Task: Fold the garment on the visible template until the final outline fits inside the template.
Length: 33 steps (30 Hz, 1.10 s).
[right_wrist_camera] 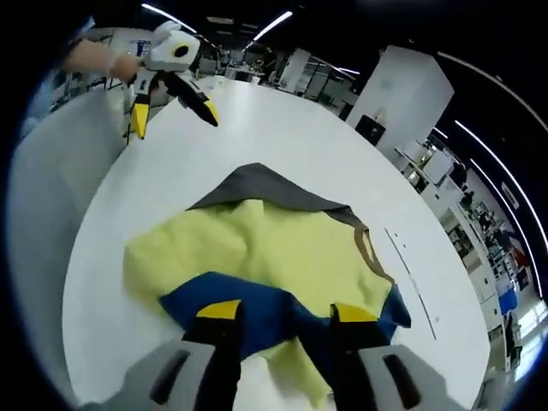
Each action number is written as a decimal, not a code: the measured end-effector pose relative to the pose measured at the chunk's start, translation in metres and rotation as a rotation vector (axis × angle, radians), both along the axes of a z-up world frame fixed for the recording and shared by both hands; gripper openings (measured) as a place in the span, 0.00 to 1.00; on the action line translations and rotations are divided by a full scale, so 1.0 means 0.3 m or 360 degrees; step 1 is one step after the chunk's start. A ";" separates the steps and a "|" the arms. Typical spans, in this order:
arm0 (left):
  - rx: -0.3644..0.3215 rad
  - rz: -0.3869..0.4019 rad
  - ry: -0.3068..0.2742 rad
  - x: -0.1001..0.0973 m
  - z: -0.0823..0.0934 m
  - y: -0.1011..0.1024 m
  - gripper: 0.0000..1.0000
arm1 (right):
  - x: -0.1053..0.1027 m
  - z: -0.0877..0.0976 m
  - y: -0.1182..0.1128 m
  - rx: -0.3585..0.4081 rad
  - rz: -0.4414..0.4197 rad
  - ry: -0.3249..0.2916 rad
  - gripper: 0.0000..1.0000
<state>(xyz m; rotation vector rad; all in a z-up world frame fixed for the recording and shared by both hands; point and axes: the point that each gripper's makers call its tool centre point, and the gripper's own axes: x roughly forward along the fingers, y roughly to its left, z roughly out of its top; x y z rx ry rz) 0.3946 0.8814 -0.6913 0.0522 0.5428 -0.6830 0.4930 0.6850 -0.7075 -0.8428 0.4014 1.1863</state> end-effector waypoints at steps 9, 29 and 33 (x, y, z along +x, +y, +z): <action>-0.0007 0.0002 -0.0001 -0.009 -0.002 -0.009 0.77 | -0.104 -0.001 -0.009 -0.0006 0.0068 -0.0057 0.40; -0.0025 0.0022 0.0002 -0.028 -0.006 -0.008 0.77 | -0.259 -0.114 0.016 0.0194 -0.0209 0.0146 0.19; -0.0028 0.0029 0.0004 -0.034 -0.006 -0.005 0.77 | -0.284 -0.145 0.019 0.0157 -0.0209 0.0136 0.12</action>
